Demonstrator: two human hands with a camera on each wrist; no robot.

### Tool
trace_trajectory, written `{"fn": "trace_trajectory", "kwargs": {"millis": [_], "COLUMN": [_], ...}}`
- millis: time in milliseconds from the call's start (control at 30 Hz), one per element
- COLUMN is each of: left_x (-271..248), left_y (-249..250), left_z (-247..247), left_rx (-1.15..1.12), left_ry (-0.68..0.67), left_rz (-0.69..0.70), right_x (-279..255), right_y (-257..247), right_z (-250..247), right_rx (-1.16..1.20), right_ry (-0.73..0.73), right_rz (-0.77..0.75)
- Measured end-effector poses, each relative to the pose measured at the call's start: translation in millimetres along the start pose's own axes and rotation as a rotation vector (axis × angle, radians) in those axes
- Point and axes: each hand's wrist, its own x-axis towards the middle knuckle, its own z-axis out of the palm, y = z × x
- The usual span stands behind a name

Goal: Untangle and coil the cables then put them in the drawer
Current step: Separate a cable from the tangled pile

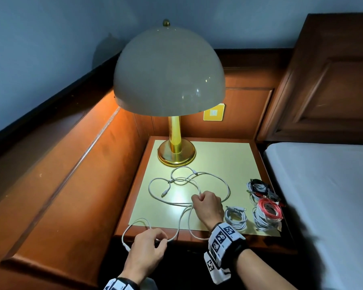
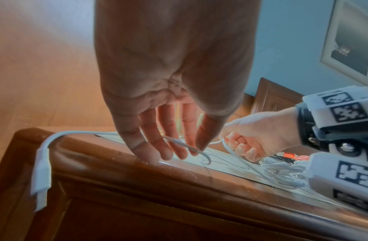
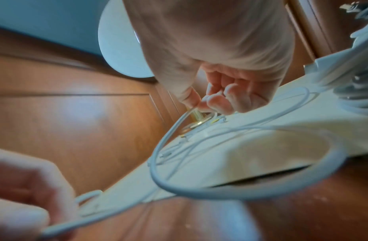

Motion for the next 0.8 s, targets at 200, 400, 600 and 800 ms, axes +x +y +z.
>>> {"fn": "trace_trajectory", "kwargs": {"millis": [200, 400, 600, 800], "left_x": [5, -1, -21, -44], "left_y": [2, 11, 14, 61], "left_z": [6, 6, 3, -8], "left_rx": [-0.004, 0.016, 0.099, -0.329], "left_ry": [0.004, -0.068, -0.194, -0.097], "left_rz": [-0.057, -0.129, -0.247, -0.313], "right_x": [-30, -65, -108, -148], "right_y": [0, 16, 27, 40], "right_z": [-17, -30, -52, -59], "right_rx": [0.305, 0.548, 0.727, 0.708], "right_ry": [0.052, 0.0, -0.124, -0.192], "right_rz": [-0.022, -0.099, -0.216, -0.344]}}
